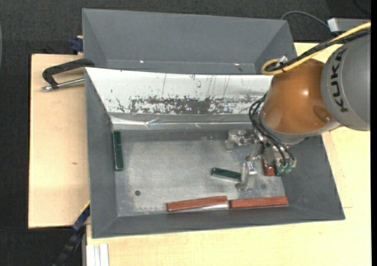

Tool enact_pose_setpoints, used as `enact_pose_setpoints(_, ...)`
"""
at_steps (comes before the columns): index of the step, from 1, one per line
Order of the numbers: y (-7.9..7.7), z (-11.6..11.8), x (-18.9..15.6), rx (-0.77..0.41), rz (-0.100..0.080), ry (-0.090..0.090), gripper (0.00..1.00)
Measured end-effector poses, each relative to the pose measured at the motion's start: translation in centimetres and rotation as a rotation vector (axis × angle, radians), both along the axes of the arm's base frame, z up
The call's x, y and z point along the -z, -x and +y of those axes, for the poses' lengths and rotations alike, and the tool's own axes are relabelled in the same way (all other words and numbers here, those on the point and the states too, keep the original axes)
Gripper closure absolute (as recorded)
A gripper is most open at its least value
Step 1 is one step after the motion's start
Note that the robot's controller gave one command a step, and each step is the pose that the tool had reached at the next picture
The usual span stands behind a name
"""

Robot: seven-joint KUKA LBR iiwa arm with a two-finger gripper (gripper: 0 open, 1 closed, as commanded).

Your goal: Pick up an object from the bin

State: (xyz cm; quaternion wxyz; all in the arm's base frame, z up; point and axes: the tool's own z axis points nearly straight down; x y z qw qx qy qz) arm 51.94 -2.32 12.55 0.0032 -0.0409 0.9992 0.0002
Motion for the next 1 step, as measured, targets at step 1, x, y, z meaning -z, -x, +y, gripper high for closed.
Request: enact_pose_setpoints(1, -0.25, -4.38, 5.00, -0.059, 0.005, 0.000, 1.00)
